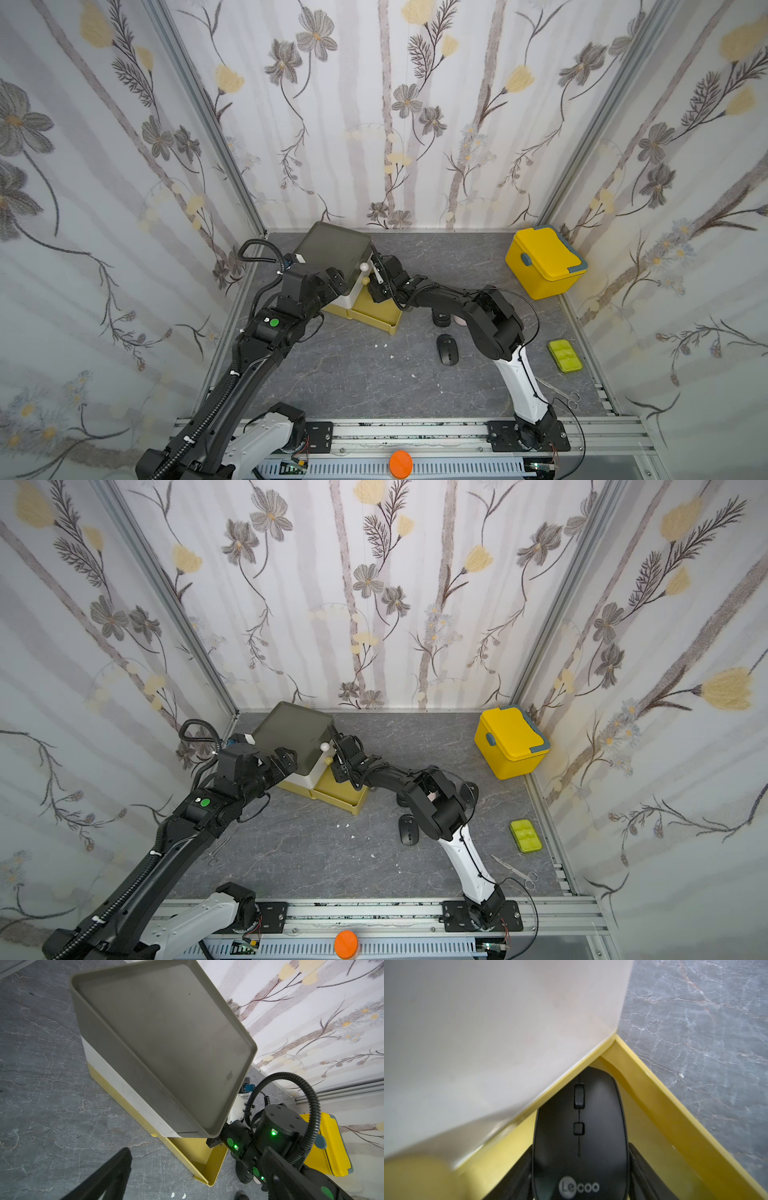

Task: Take the mice out of the drawer
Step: Pick up the mouse from the drawer, then place the mouse at the center of the board.

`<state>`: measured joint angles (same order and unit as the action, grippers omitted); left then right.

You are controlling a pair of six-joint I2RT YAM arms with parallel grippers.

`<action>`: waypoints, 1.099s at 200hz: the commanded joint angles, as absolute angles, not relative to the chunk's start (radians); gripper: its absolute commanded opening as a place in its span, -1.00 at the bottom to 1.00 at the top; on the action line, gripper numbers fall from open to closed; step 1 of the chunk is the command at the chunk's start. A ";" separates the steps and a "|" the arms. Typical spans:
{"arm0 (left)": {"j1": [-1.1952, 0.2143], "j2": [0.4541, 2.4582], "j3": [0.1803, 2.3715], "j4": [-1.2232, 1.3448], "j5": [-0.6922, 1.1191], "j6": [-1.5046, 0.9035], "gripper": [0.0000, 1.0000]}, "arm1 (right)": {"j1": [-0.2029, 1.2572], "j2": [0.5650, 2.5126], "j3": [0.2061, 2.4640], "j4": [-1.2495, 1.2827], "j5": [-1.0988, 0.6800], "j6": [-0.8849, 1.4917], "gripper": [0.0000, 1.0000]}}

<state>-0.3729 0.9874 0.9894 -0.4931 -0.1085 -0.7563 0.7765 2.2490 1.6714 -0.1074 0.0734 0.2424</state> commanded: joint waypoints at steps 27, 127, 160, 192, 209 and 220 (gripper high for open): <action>-0.373 0.980 1.009 -0.489 -0.105 -0.747 1.00 | 0.756 2.156 1.595 -0.122 0.051 0.262 0.21; -0.414 1.006 1.040 -0.474 0.020 -0.723 1.00 | 0.683 1.736 1.222 -0.141 0.061 0.345 0.22; -0.509 1.015 1.034 -0.454 0.007 -0.718 1.00 | 0.643 1.530 1.046 -0.189 0.081 0.405 0.23; -0.605 1.024 1.010 -0.396 0.004 -0.724 1.00 | 0.612 1.360 0.918 -0.280 0.127 0.451 0.24; -0.654 1.034 1.010 -0.384 -0.007 -0.724 1.00 | 0.597 1.277 0.857 -0.331 0.144 0.471 0.25; -0.686 1.035 1.004 -0.367 -0.023 -0.724 1.00 | 0.587 1.234 0.821 -0.364 0.142 0.488 0.25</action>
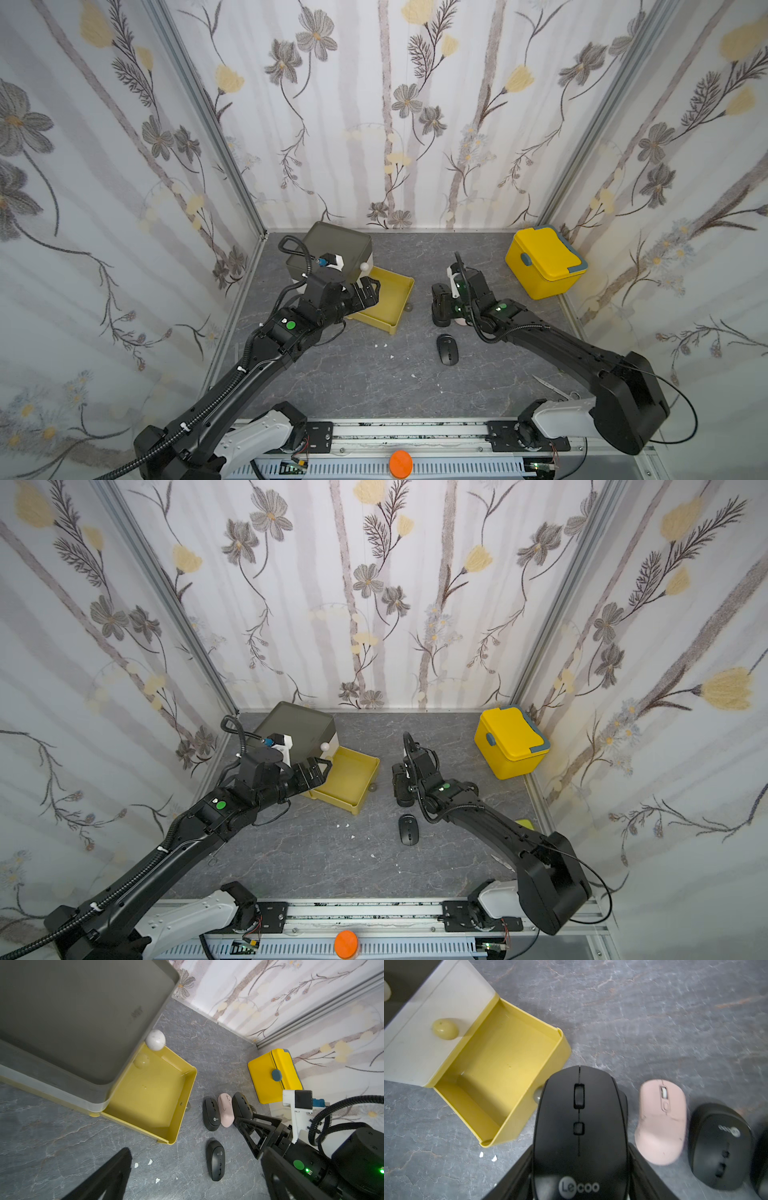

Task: Take the mice out of the drawer
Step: Place the mouse at the center of the board.

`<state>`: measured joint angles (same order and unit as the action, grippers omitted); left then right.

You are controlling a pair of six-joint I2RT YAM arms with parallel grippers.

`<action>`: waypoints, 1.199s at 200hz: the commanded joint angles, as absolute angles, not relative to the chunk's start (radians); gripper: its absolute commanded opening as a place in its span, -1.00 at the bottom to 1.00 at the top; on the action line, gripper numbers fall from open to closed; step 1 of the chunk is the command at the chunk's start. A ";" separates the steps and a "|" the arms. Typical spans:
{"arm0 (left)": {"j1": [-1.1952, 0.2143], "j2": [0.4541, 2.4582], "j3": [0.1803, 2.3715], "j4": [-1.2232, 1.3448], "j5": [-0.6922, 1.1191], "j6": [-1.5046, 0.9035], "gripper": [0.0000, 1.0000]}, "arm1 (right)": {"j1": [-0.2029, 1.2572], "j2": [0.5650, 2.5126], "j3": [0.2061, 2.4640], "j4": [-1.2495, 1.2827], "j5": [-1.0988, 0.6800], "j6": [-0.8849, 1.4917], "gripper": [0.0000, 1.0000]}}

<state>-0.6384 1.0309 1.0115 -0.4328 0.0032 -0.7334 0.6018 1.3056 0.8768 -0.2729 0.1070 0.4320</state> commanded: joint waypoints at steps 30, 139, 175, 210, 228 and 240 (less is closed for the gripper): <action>-0.734 1.041 0.978 -0.317 -0.029 -0.747 1.00 | 0.578 1.123 0.695 -0.419 0.143 0.549 0.25; -0.747 1.037 0.956 -0.322 -0.060 -0.760 1.00 | 0.549 1.129 0.469 -0.305 0.094 0.612 0.28; -0.746 1.045 0.969 -0.328 -0.065 -0.753 1.00 | 0.540 1.136 0.461 -0.301 0.086 0.626 0.28; -0.747 1.054 0.985 -0.327 -0.074 -0.743 1.00 | 0.533 1.126 0.475 -0.313 0.084 0.621 0.35; -0.747 1.060 1.005 -0.339 -0.087 -0.730 1.00 | 0.533 1.112 0.533 -0.352 0.105 0.607 0.41; -0.744 1.060 1.028 -0.356 -0.107 -0.713 1.00 | 0.532 1.101 0.589 -0.381 0.117 0.592 0.44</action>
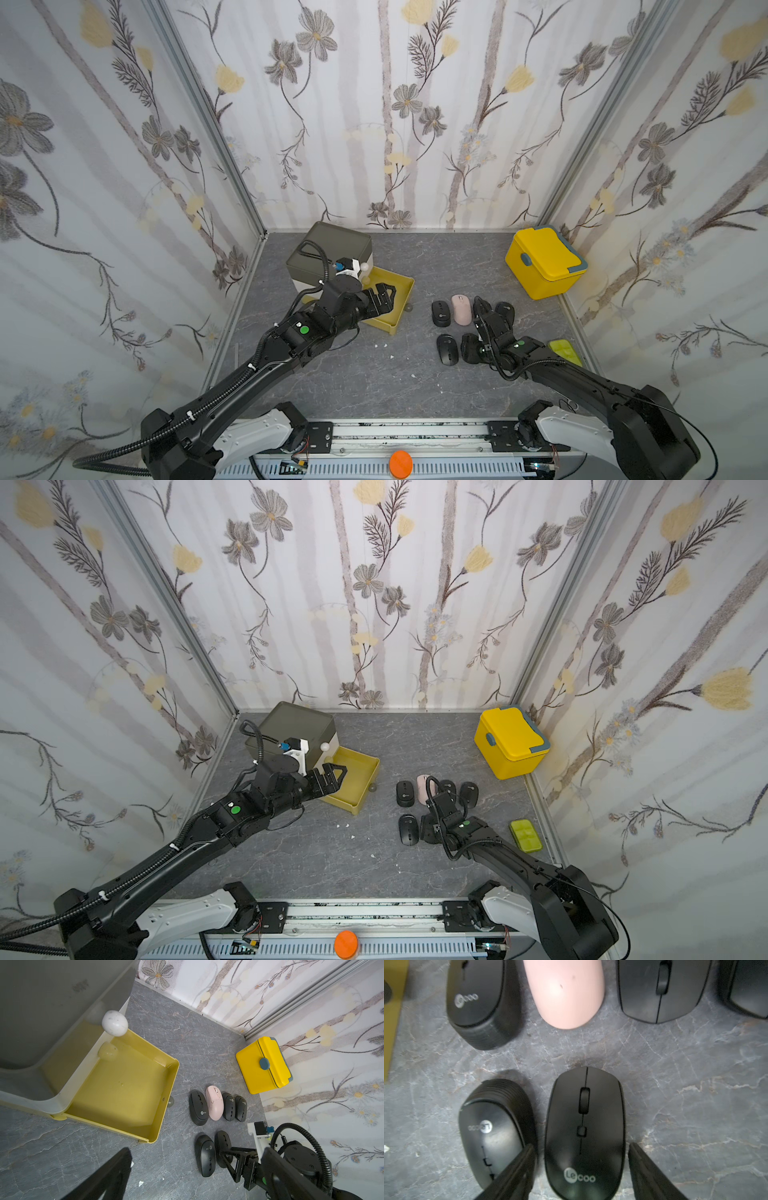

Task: Take the mice out of the drawer
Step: Place the mouse at the center of the board.

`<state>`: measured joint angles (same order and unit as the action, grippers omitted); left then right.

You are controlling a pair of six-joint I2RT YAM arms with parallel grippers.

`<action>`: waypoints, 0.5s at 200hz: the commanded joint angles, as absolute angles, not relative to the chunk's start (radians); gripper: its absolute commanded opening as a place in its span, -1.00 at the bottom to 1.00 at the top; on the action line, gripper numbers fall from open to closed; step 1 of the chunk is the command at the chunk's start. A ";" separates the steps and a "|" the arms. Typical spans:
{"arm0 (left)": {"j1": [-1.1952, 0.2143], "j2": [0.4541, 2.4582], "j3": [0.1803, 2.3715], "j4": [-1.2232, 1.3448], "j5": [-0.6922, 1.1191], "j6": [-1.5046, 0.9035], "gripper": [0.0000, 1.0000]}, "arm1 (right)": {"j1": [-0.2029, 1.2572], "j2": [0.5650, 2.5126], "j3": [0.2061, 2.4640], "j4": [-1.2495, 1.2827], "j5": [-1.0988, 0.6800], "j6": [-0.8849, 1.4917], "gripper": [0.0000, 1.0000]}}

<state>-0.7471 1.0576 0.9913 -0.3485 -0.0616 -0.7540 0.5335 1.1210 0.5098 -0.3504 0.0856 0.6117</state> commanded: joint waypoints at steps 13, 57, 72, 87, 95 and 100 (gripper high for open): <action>-0.736 1.061 1.056 -0.381 -0.132 -0.694 1.00 | 0.533 1.089 0.645 -0.381 0.092 0.564 0.46; -0.647 1.044 1.145 -0.480 -0.192 -0.654 1.00 | 0.550 1.187 0.792 -0.269 -0.102 0.566 0.31; -0.588 1.031 1.146 -0.493 -0.182 -0.650 1.00 | 0.584 1.241 0.837 -0.218 -0.140 0.583 0.29; -0.520 1.025 1.142 -0.502 -0.148 -0.647 1.00 | 0.599 1.294 0.848 -0.127 -0.226 0.641 0.26; -0.486 1.025 1.139 -0.515 -0.139 -0.652 1.00 | 0.602 1.324 0.848 -0.061 -0.268 0.681 0.20; -0.468 1.026 1.136 -0.519 -0.135 -0.653 1.00 | 0.612 1.349 0.855 -0.024 -0.280 0.703 0.16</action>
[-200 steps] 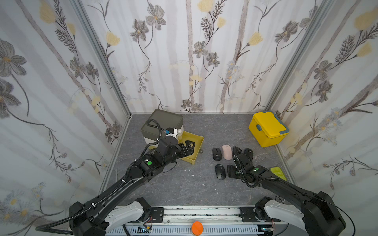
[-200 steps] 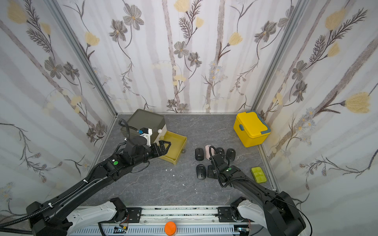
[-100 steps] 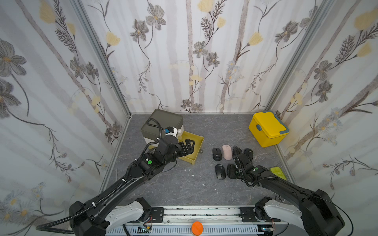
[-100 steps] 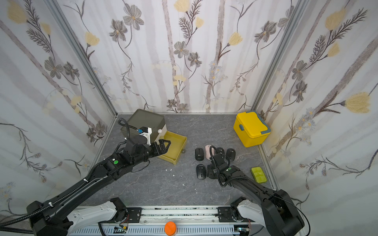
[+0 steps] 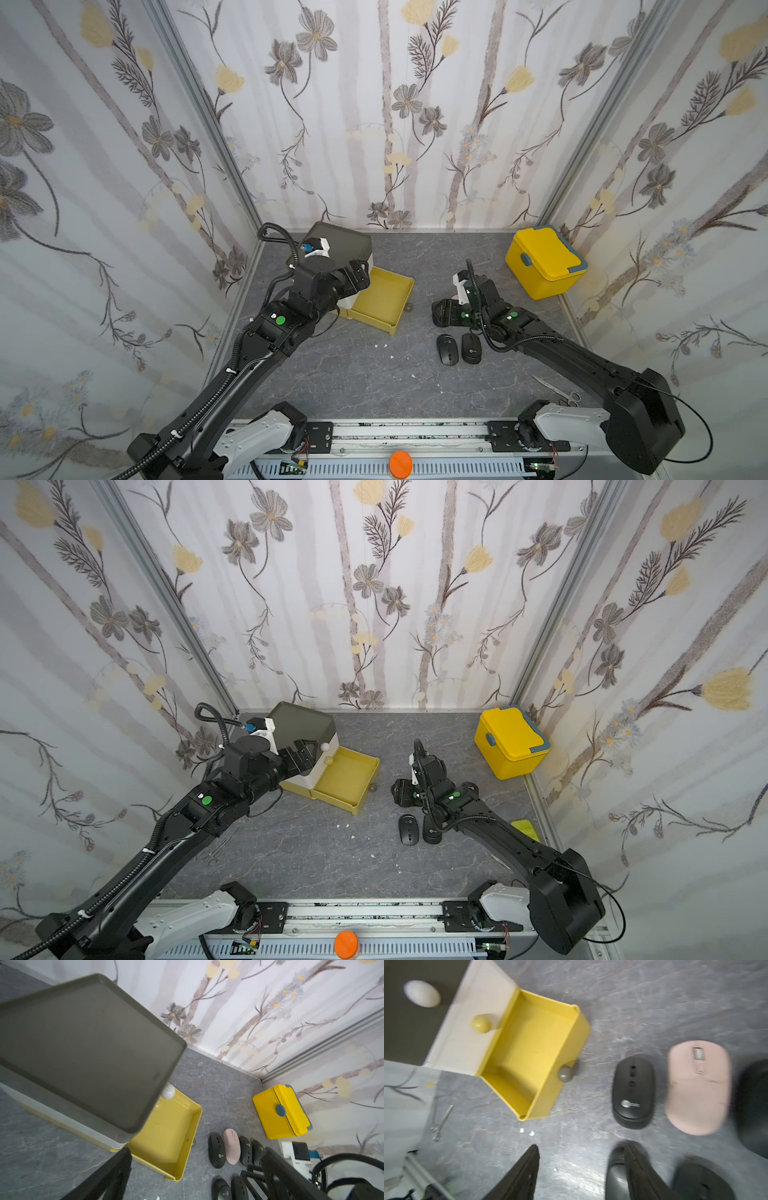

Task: Take the mice out of the drawer
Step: Place the mouse at the center of the board, then close the drawer of the storage box.

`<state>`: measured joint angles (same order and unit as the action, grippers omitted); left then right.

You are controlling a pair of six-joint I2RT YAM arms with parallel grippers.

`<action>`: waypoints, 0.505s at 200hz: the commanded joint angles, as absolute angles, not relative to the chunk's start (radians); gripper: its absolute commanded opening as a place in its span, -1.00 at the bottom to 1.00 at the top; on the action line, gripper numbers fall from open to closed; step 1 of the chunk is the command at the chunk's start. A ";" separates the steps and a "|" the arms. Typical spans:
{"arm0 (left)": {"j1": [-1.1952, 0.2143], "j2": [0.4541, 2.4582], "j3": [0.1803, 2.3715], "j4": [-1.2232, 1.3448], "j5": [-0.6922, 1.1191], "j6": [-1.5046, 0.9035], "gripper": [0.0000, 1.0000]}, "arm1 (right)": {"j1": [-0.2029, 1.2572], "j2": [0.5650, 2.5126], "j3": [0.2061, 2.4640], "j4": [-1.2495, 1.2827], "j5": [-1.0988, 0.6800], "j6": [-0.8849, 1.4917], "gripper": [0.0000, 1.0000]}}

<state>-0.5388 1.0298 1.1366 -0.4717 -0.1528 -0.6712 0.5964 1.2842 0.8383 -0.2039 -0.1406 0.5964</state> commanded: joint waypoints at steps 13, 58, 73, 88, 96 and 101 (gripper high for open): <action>-0.422 1.026 1.123 -0.523 -0.126 -0.657 1.00 | 0.644 1.408 0.889 0.004 -0.270 0.715 0.14; -0.325 1.048 1.078 -0.488 -0.068 -0.698 1.00 | 0.695 1.588 0.966 0.078 -0.229 0.748 -0.02; -0.306 1.052 1.059 -0.483 -0.074 -0.709 1.00 | 0.703 1.651 0.981 0.056 -0.190 0.755 0.00; -0.282 1.056 1.028 -0.461 -0.054 -0.717 1.00 | 0.706 1.675 0.958 0.115 -0.210 0.785 0.01; -0.275 1.062 1.016 -0.451 -0.042 -0.721 1.00 | 0.713 1.690 0.961 0.131 -0.219 0.793 0.00; -0.271 1.066 1.010 -0.447 -0.035 -0.723 1.00 | 0.719 1.700 0.968 0.129 -0.218 0.793 0.01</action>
<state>-0.2905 1.0538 1.0344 -0.4850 -0.0719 -0.7052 0.7063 1.6691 0.9630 0.0437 -0.2115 0.7452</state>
